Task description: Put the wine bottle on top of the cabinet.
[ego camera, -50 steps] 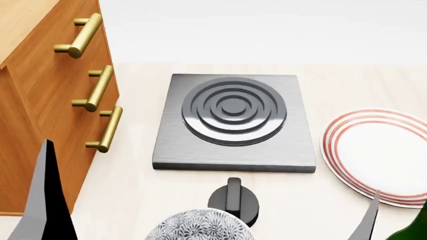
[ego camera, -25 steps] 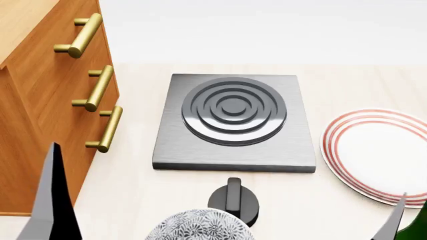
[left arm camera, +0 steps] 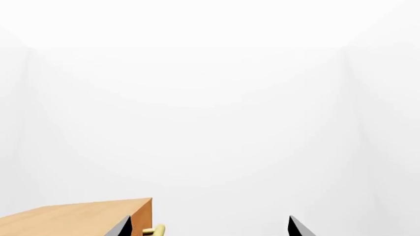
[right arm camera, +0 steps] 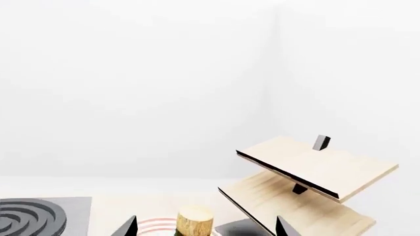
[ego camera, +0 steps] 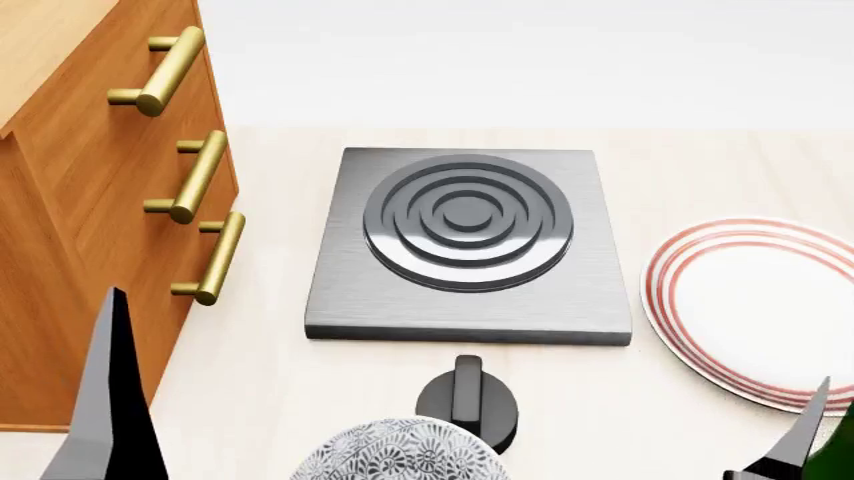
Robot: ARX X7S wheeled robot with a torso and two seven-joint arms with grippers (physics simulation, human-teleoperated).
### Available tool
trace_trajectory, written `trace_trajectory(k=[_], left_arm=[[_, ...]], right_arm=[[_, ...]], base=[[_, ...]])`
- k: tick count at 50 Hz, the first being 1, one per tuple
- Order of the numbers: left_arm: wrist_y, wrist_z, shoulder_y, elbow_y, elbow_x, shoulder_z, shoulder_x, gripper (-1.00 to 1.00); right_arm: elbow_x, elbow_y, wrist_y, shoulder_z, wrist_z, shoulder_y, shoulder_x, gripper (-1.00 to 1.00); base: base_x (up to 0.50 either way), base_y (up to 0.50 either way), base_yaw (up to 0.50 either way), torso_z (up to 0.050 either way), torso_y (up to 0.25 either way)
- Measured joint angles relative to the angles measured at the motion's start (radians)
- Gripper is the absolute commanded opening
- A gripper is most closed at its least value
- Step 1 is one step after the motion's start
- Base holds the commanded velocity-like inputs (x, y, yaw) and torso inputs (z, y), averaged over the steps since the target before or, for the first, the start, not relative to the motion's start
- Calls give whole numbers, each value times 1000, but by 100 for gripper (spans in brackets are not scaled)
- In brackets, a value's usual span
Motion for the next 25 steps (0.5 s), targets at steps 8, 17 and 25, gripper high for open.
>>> trace_trajectory(k=[8,17,25], left_arm=[[1,-3,-2,-1,-2,2,-2,100],[5,-6,-3,-2,-3,4,-5,100],[7,-7,-4,-5,-3,8,-5,100]], right_arm=[[-4,46,-3,-25,-4,31,1,100],[-2,88,-9,-32,-8,51,3,100],[2,125,-17,-35,-11,66,4,100]], base=[[0,0,0,0,0],[0,0,0,0,0],[0,0,0,0,0]])
